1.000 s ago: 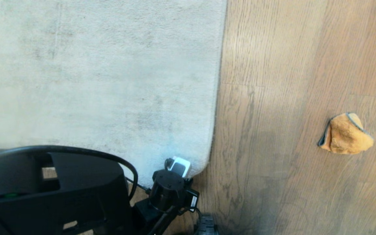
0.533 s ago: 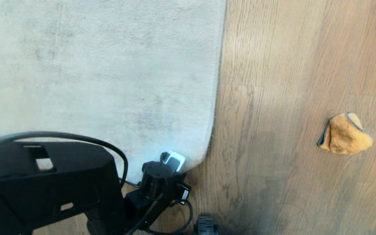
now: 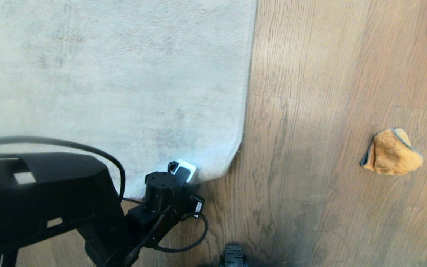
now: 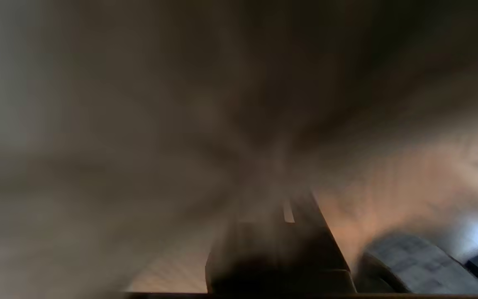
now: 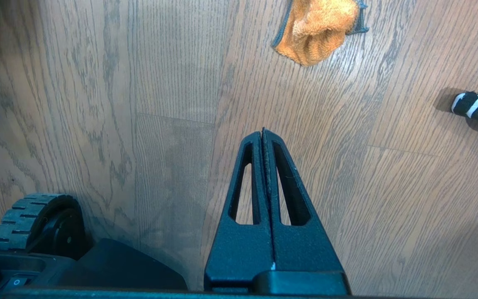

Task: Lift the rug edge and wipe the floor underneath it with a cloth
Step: Lay down the carpet

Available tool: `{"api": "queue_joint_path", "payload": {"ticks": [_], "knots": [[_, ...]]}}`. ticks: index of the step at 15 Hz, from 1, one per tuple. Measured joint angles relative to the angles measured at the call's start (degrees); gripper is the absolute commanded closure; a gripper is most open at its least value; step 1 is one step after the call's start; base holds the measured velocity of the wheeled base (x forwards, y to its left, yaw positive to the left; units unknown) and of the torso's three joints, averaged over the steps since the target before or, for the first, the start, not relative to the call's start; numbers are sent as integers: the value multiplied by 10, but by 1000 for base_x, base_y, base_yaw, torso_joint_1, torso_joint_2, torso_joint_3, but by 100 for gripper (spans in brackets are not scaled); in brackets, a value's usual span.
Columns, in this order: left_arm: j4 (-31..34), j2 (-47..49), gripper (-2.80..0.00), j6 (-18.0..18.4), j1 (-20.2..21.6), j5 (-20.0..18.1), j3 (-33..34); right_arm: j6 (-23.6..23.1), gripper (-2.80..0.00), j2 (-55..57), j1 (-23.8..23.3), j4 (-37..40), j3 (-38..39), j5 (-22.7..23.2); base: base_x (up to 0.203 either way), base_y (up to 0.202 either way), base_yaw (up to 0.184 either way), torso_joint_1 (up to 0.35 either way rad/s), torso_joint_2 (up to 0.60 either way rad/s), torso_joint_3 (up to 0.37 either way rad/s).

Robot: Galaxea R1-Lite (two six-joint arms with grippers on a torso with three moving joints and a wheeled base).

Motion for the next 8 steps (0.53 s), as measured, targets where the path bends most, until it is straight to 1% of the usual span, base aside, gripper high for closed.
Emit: {"api": "queue_joint_path", "payload": {"ticks": [8], "knots": [[0, -41, 0, -6, 25, -2, 12, 0, 0, 0, 0, 0, 0, 0, 0, 0, 0, 0, 0, 0]]}}
